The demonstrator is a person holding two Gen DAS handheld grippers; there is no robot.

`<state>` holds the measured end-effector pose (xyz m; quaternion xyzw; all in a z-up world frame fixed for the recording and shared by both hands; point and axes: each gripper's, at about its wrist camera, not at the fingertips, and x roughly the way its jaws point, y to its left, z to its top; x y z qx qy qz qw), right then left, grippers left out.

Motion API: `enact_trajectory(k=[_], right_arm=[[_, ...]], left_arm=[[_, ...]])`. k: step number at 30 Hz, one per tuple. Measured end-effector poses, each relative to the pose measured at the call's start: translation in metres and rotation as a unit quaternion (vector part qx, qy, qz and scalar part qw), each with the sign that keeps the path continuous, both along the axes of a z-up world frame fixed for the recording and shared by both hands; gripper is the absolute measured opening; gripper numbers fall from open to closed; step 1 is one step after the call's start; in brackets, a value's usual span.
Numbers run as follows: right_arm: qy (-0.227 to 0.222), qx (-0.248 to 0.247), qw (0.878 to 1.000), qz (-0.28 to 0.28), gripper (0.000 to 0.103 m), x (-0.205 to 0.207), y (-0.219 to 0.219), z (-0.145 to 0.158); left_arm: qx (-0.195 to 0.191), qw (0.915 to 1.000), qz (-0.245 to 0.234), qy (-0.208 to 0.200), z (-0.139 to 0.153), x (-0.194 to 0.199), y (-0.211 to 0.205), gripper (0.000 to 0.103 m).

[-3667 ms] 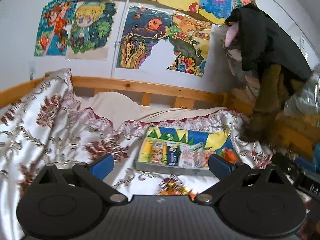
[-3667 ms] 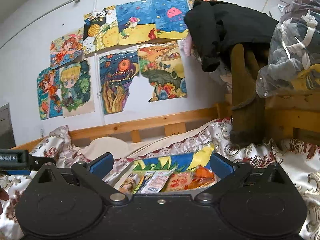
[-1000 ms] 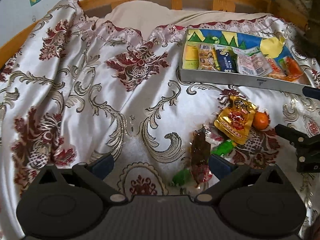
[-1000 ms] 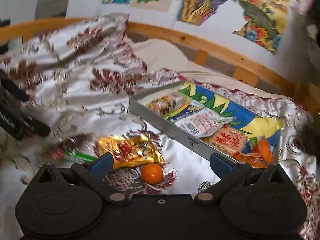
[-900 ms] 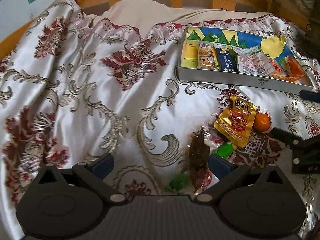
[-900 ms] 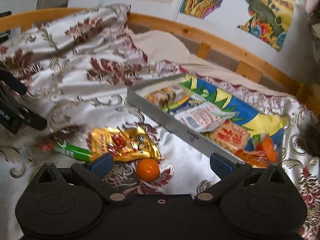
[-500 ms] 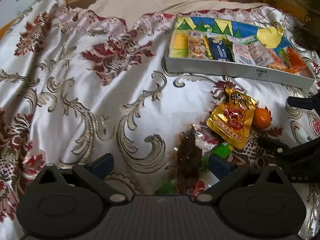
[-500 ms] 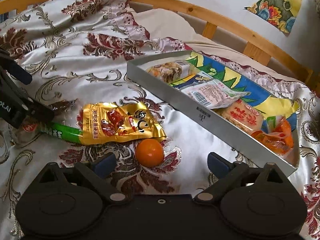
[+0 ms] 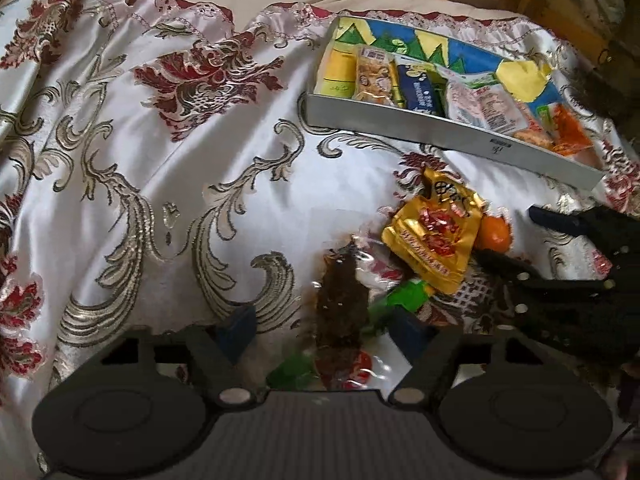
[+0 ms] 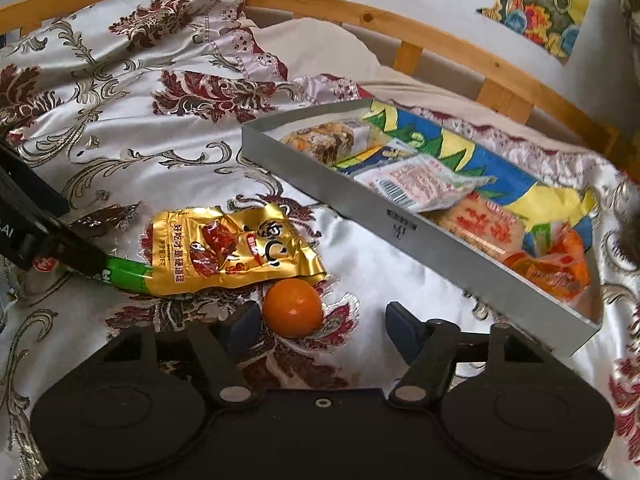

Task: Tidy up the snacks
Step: 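Close left tool on brown jelly stick while right tool closes on mandarin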

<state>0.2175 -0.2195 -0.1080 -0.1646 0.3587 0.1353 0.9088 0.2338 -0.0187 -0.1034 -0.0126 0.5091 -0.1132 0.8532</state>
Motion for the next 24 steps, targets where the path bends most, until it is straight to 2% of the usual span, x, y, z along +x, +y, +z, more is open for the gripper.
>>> enact_trajectory(k=[2,7,12,17,24], right_arm=[[0.001,-0.001,1.0,0.005,0.062,0.0,0.002,-0.001],[0.003,0.001,1.0,0.012,0.05,0.0,0.005,-0.003],[0.019,0.025,0.999,0.014,0.036,0.002,0.005,-0.005],[0.03,0.044,0.998,0.011,0.034,0.002,0.005,0.0],[0.039,0.051,0.997,0.041,0.034,-0.009,0.017,0.007]], left_arm=[[-0.012,0.9999,-0.001,0.004,0.001,0.0,0.0,0.06],[-0.038,0.9992,-0.007,0.013,0.001,0.0,0.0,0.043],[-0.048,0.9987,0.0,0.017,0.0,0.001,0.003,0.042],[-0.066,0.9977,0.0,0.014,0.003,0.0,0.002,0.033],[-0.07,0.9975,-0.012,0.004,0.007,-0.003,-0.001,0.028]])
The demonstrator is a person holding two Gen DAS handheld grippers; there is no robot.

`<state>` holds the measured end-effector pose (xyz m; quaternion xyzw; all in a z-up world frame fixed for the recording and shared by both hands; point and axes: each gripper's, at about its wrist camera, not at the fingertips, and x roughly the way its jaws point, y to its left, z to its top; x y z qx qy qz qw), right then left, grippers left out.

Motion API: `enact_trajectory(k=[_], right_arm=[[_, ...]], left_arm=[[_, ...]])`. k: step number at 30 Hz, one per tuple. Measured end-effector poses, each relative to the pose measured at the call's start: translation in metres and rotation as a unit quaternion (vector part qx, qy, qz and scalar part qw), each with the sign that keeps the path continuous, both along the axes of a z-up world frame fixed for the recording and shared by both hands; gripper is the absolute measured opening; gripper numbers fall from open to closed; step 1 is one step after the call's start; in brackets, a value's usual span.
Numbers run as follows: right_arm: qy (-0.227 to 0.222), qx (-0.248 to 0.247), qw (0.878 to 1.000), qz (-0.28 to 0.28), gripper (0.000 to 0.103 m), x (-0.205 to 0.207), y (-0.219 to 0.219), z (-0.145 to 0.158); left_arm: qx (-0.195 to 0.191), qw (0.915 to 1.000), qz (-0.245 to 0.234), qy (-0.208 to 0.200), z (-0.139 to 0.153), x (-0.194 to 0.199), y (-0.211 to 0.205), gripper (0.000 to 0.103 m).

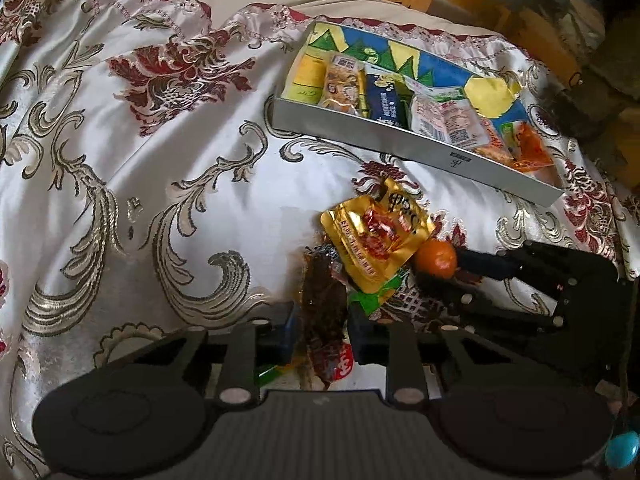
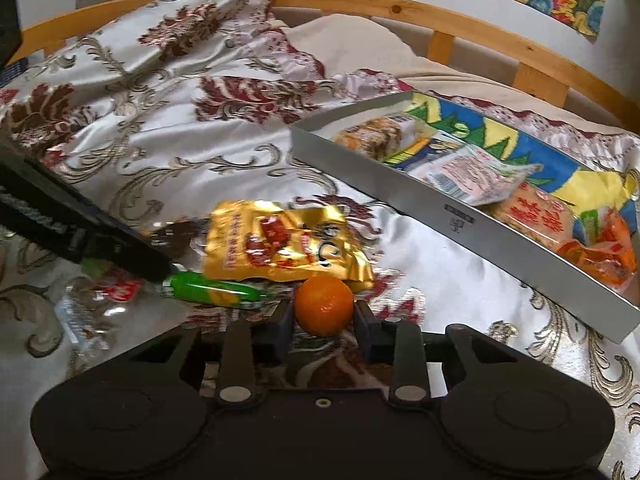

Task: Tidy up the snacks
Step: 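Close left tool on brown jelly stick while right tool closes on mandarin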

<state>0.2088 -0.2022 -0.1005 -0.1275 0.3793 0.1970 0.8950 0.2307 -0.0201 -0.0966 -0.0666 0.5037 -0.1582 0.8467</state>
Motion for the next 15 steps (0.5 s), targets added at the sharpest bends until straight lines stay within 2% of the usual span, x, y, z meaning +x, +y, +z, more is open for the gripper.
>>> enact_trajectory(k=[3,6,8,9,15], right_arm=[[0.004,-0.004,1.0,0.015,0.034,-0.005,0.006,0.003],[0.017,-0.007,0.999,0.032,0.034,-0.008,0.012,0.001],[0.017,-0.016,0.999,0.041,0.034,-0.01,0.015,-0.002],[0.016,-0.019,0.999,0.042,0.034,-0.01,0.016,-0.003],[0.019,-0.013,0.999,0.038,0.034,-0.01,0.015,-0.002]], left_arm=[[-0.008,1.0,-0.004,-0.002,0.001,0.0,0.0,0.027],[-0.007,0.9999,-0.01,-0.003,-0.001,0.001,-0.001,0.03],[0.003,0.9999,-0.013,-0.001,-0.003,0.003,-0.004,0.039],[0.008,0.9999,-0.013,0.002,-0.005,0.005,-0.005,0.04],[0.009,0.9997,-0.018,0.01,-0.01,0.008,-0.007,0.038]])
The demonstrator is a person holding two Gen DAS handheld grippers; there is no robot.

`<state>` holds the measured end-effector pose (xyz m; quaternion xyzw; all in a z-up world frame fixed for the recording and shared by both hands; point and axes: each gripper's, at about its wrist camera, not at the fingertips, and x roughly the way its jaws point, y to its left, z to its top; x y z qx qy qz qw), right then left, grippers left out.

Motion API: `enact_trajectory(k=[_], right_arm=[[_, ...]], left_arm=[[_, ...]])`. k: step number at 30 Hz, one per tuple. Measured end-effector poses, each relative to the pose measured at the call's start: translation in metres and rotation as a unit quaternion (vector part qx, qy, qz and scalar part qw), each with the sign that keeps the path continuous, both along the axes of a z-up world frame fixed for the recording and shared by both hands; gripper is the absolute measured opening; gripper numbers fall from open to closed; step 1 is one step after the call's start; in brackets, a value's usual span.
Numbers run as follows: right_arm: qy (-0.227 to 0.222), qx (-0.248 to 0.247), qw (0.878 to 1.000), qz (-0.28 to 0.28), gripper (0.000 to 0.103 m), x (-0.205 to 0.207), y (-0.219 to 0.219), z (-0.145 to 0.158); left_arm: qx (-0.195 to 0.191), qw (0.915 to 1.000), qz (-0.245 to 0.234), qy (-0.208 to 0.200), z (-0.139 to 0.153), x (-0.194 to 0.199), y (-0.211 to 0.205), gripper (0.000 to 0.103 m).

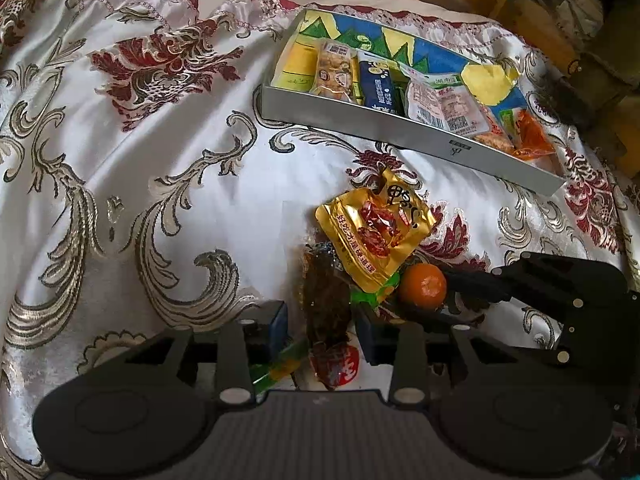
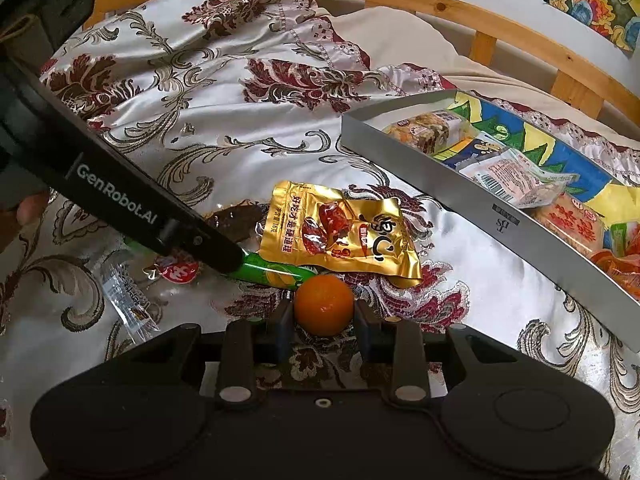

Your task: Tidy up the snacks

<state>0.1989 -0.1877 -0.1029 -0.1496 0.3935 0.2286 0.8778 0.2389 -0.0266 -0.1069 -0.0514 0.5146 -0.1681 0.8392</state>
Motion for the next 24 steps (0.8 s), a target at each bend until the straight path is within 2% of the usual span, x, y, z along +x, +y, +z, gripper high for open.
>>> enact_trajectory(k=[5,12,16,20,24], right_arm=[[-0.001,0.0,1.0,0.001,0.034,-0.001,0.0,0.0],[-0.005,-0.014,1.0,-0.018,0.034,-0.003,-0.005,0.013],[-0.007,0.001,0.999,-0.041,0.034,-0.007,-0.018,0.028],[-0.012,0.011,0.998,-0.058,0.034,-0.011,-0.026,0.04],[-0.013,0.021,0.996,-0.081,0.034,-0.015,-0.033,0.05]], left_arm=[[0.012,0.9998,-0.014,-0.012,0.006,-0.004,-0.005,0.027],[0.002,0.9994,-0.021,-0.027,0.013,-0.009,-0.008,0.021],[0.003,0.9992,-0.024,-0.031,0.016,-0.011,-0.011,0.021],[0.002,0.9996,-0.015,-0.024,0.018,-0.014,-0.011,0.02],[-0.032,0.9995,0.0,0.007,0.021,-0.015,-0.005,0.02]])
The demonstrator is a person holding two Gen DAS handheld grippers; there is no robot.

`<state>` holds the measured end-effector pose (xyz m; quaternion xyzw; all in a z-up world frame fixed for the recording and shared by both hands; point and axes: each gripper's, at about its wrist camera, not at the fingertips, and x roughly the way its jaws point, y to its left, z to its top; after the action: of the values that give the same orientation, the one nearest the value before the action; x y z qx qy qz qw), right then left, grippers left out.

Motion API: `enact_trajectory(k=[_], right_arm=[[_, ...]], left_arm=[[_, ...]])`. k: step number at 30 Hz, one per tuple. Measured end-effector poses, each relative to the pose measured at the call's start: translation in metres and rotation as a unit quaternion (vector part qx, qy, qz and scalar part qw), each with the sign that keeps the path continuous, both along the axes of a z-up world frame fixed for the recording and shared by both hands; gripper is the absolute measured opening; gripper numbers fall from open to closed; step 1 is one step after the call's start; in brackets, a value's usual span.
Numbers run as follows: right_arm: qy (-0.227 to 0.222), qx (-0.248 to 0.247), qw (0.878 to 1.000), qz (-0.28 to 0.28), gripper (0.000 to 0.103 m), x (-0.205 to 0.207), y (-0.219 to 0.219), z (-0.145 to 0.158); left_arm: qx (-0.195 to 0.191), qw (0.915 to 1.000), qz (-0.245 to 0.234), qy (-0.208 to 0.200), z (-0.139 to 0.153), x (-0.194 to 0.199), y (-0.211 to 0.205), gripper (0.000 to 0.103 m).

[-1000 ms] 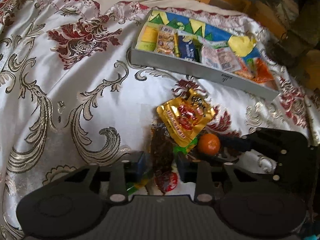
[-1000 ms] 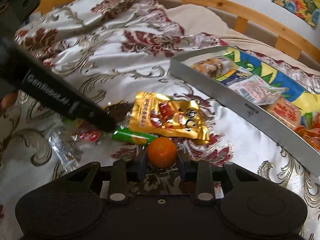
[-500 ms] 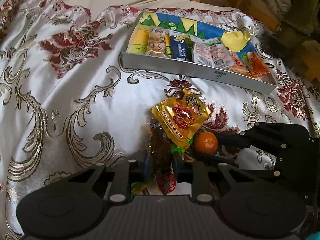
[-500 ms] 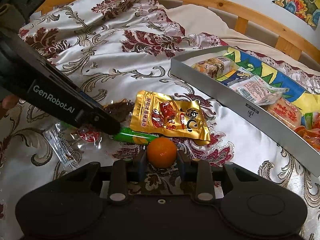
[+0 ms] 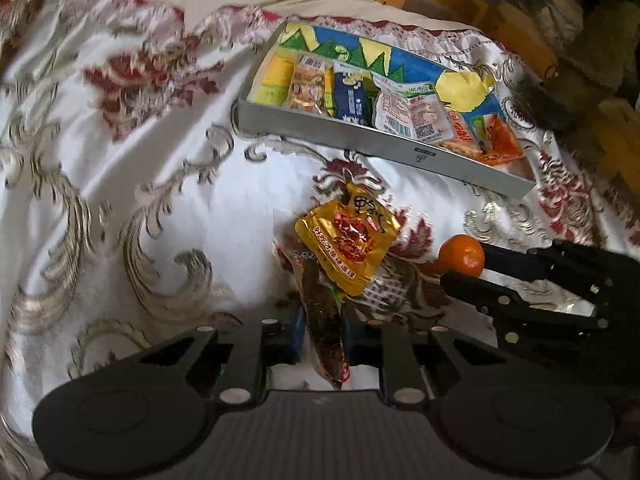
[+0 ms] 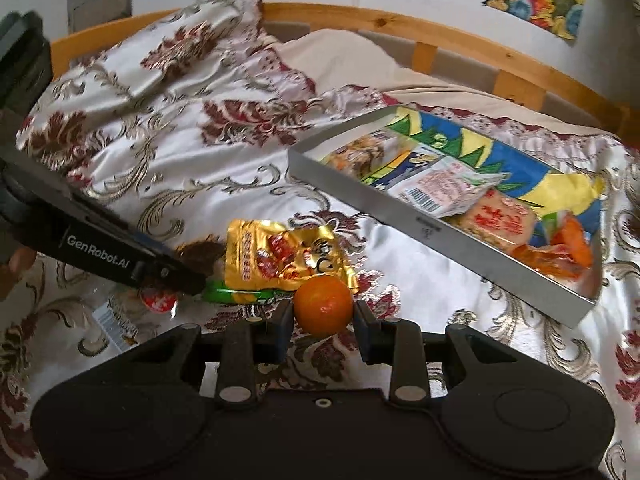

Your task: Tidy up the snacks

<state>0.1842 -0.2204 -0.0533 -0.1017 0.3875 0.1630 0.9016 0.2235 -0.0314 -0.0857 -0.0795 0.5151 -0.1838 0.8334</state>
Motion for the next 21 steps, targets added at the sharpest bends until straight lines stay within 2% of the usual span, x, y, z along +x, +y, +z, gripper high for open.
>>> enact_trajectory(k=[4,8,11,15,19,21], right_arm=[[0.023,0.016,0.999,-0.026,0.034,-0.007,-0.006,0.004],[0.038,0.033,0.998,-0.026,0.034,-0.016,-0.006,0.005],[0.022,0.031,0.999,-0.02,0.034,-0.019,-0.003,0.008],[0.012,0.042,0.999,-0.018,0.034,-0.019,-0.004,0.012],[0.003,0.046,0.999,-0.014,0.034,-0.017,-0.005,0.013],[0.005,0.046,0.999,-0.014,0.034,-0.015,-0.006,0.011]], left_arm=[[-0.032,0.9989,0.024,0.026,0.001,-0.007,0.008,0.019],[-0.059,0.9975,0.036,0.013,0.012,-0.014,0.013,0.017],[-0.076,0.9964,0.036,-0.002,0.02,-0.017,0.015,0.017],[-0.077,0.996,0.044,0.0,0.02,-0.016,0.015,0.017],[-0.09,0.994,0.061,0.013,0.022,-0.018,0.021,0.017],[-0.093,0.9916,0.082,0.037,0.022,-0.022,0.027,0.017]])
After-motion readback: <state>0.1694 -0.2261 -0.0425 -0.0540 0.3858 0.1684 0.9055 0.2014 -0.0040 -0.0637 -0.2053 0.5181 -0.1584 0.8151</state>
